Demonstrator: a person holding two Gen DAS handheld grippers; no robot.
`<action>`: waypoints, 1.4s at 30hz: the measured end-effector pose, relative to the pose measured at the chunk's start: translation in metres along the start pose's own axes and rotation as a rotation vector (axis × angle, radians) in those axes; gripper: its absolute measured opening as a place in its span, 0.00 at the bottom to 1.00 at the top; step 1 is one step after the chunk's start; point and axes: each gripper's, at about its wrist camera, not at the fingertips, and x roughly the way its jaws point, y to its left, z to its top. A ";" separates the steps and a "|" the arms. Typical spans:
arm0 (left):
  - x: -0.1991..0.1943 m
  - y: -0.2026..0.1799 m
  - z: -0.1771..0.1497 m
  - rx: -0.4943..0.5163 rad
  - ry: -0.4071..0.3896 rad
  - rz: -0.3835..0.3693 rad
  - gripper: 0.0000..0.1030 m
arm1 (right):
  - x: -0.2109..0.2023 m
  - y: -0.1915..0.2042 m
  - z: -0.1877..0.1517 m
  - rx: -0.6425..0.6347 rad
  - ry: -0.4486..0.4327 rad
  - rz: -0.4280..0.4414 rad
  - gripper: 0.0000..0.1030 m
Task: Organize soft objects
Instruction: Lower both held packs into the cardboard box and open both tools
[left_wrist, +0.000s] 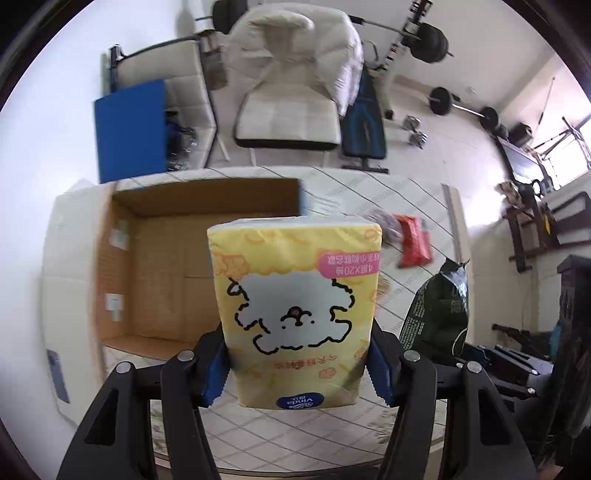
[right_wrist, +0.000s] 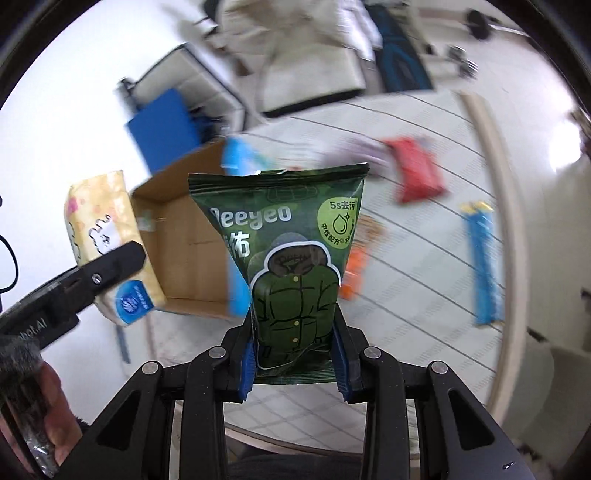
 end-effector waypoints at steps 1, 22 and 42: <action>0.000 0.011 0.002 -0.004 -0.003 0.008 0.58 | 0.009 0.022 0.009 -0.010 0.005 0.004 0.35; 0.199 0.151 0.084 -0.045 0.327 -0.132 0.58 | 0.232 0.139 0.110 -0.017 0.211 -0.262 0.35; 0.155 0.170 0.052 -0.029 0.271 -0.073 0.92 | 0.203 0.160 0.077 -0.029 0.156 -0.348 0.91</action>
